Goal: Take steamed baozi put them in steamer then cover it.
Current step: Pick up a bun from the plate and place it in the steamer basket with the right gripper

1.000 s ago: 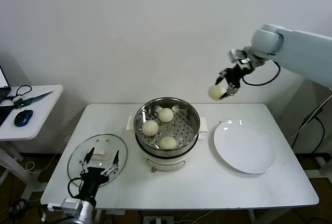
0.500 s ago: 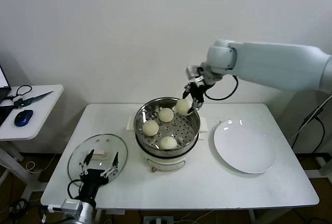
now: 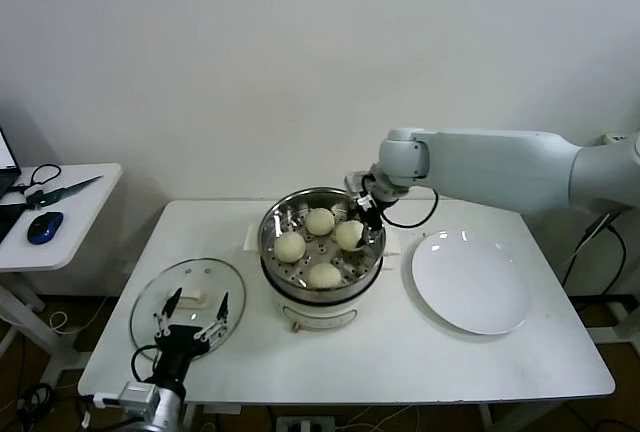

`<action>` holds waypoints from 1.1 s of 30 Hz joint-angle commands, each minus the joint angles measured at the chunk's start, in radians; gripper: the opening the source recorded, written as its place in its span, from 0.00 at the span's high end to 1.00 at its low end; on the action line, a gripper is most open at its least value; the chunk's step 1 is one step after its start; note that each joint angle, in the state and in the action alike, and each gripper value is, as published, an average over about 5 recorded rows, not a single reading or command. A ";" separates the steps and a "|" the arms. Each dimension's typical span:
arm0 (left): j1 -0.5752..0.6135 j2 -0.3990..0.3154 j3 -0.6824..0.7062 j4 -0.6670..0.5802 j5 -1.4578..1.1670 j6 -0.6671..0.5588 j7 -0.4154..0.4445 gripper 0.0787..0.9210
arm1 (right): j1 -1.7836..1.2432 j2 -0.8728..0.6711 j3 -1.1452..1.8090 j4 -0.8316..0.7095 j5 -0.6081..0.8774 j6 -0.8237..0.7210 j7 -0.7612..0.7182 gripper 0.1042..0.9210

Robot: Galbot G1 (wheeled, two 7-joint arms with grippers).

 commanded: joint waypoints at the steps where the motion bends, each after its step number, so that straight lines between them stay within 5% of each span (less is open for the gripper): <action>1: 0.000 0.002 -0.003 -0.001 -0.006 0.001 0.000 0.12 | -0.036 0.014 0.007 -0.004 -0.038 -0.010 0.018 0.33; 15: 0.003 -0.001 -0.005 -0.008 -0.006 0.006 0.001 0.12 | 0.005 0.001 -0.027 0.002 -0.043 0.008 -0.010 0.31; 21: -0.001 -0.003 -0.004 -0.012 -0.006 0.010 0.000 0.12 | 0.002 0.000 0.014 -0.016 -0.005 0.015 -0.008 0.16; 33: -0.010 0.012 -0.007 -0.028 -0.022 0.035 -0.009 0.12 | 0.091 -0.157 0.175 0.001 0.281 0.007 -0.029 0.12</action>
